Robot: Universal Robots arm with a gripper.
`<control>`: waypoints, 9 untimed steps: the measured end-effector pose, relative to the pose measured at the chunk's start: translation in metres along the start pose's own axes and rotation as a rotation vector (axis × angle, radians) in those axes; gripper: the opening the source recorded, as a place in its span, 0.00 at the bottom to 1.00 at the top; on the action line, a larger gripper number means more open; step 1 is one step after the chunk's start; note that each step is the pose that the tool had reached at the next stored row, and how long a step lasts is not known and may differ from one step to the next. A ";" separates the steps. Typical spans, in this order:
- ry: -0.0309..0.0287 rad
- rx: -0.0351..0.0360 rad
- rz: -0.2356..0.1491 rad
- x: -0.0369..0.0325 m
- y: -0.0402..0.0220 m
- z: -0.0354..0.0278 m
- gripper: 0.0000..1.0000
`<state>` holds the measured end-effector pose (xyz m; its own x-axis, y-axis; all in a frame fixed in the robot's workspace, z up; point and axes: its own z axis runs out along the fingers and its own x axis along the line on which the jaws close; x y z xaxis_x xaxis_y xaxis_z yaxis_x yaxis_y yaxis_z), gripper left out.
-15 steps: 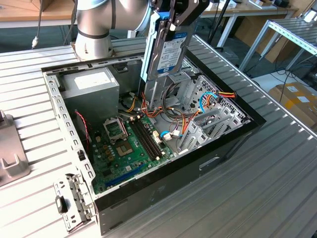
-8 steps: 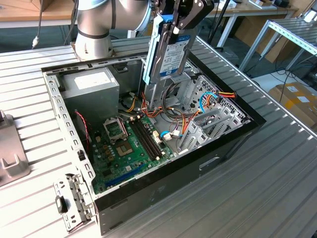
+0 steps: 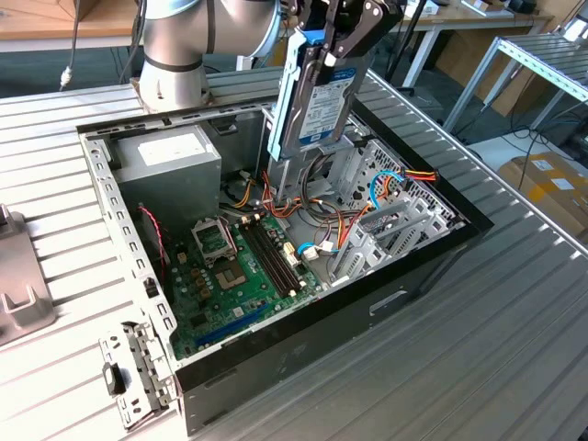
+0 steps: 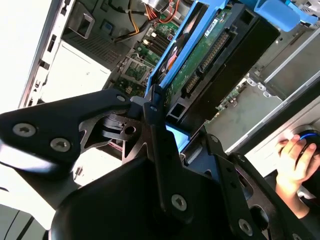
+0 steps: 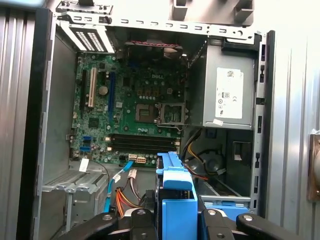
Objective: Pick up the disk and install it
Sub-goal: 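Pick up the disk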
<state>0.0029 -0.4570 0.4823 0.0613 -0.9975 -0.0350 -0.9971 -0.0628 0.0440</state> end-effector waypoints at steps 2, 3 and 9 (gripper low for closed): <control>0.0001 -0.0001 0.000 0.0049 0.0003 -0.0002 0.37; 0.0000 0.0000 0.000 0.0060 0.0004 -0.0002 0.37; 0.0000 0.0000 0.000 0.0133 0.0009 -0.0004 0.37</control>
<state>0.0028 -0.4703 0.4823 0.0613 -0.9975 -0.0350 -0.9971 -0.0628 0.0440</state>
